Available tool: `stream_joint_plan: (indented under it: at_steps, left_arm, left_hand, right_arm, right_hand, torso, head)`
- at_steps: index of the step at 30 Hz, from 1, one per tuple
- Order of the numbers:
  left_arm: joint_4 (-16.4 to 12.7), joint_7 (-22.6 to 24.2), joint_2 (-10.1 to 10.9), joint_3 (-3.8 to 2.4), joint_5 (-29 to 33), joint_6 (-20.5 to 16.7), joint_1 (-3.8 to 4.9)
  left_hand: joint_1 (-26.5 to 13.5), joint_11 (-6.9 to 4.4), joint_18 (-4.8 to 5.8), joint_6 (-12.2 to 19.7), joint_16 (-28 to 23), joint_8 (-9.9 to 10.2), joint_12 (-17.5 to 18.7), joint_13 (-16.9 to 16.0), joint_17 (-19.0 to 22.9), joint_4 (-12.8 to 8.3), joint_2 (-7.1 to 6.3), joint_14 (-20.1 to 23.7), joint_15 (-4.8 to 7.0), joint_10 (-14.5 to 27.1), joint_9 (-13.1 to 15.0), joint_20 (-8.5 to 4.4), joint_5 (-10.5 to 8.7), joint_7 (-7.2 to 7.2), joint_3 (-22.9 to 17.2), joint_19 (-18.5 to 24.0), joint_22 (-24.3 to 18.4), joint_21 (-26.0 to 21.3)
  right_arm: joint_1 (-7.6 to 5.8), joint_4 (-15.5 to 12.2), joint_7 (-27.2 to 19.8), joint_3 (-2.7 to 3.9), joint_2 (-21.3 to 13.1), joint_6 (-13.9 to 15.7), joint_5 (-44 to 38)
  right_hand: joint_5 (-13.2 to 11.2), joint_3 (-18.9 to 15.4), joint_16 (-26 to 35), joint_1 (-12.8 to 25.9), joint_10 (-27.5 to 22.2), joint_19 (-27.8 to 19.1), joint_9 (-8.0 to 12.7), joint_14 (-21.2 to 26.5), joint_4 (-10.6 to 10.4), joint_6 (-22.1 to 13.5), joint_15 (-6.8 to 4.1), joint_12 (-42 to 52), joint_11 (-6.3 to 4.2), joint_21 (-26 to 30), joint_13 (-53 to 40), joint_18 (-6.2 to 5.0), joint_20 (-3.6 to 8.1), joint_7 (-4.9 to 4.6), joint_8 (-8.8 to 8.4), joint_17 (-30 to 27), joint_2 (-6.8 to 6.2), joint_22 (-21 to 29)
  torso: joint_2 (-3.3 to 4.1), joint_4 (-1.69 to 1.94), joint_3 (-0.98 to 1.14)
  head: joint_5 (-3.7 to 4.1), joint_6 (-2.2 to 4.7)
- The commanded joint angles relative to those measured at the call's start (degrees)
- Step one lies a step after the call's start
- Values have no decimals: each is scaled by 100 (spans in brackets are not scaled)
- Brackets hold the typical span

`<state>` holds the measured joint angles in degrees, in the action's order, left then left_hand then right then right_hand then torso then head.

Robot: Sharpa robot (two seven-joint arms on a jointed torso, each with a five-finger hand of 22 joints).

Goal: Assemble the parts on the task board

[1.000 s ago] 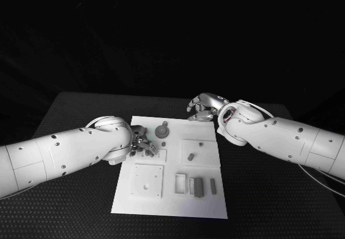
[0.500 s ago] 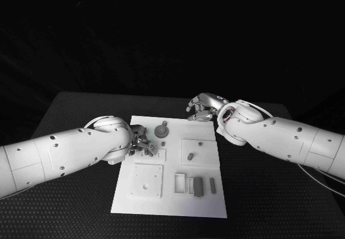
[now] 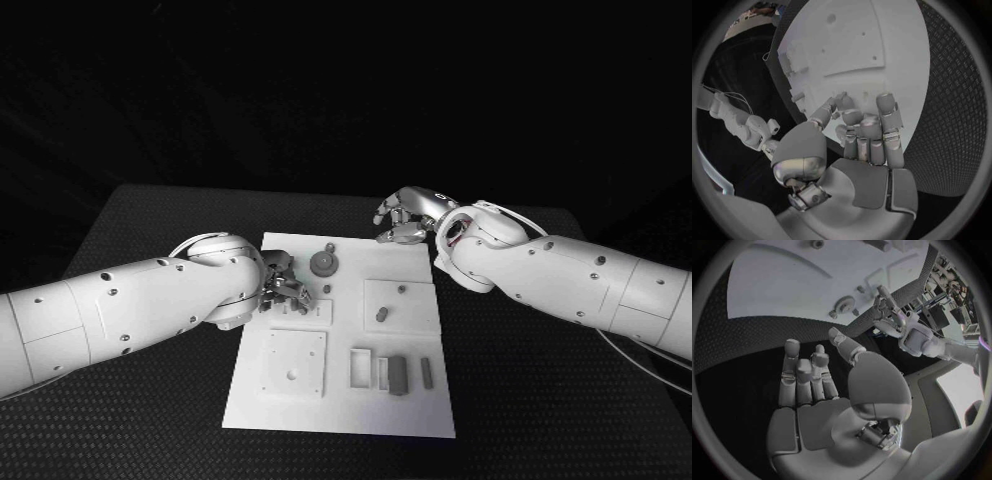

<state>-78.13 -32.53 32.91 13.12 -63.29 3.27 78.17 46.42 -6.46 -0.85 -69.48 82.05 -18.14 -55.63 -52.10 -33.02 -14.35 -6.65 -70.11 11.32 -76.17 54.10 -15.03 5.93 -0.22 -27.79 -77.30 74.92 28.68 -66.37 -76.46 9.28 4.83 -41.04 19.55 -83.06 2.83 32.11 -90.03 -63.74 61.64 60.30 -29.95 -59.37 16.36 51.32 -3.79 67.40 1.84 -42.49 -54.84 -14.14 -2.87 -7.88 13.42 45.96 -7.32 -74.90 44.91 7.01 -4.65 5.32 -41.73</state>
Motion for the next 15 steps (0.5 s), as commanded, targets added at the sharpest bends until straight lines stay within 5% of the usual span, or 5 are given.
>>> stream_joint_plan:
  at_steps: [1, 15]
  left_arm:
    - [-10, 77, -8, -3, 11, -21, 0]
    - [-2, 52, -11, -3, 27, 3, 0]
  left_hand:
    - [-36, 5, 4, 42, 27, -13, 8, 5, 5, -1, -38, 3, 50, 23, -10, 13, -18, 0, 46, -24, 98, -30]
    - [-84, 6, -4, 67, 22, -18, 14, 12, 8, -52, -90, 19, 55, 38, -18, 7, -28, 2, 148, -12, 97, -45]
  right_arm:
    - [4, 0, -42, 3, 2, -50, -14]
    - [5, -5, -72, 3, 1, -32, -4]
  right_hand:
    - [-1, -25, 39, -7, -22, -32, 9, 1, 12, -7, -37, -16, 1, 38, 7, -86, -11, -44, -11, -9, -10, -95]
    - [-1, -26, 41, -1, -26, -34, 10, 3, 9, -13, -36, -17, 3, 40, 9, -86, -13, -46, -14, -10, -12, -94]
  torso:
    - [2, -1, 2]
    - [2, -1, 2]
  head:
    - [-2, 0]
    - [-2, -6]
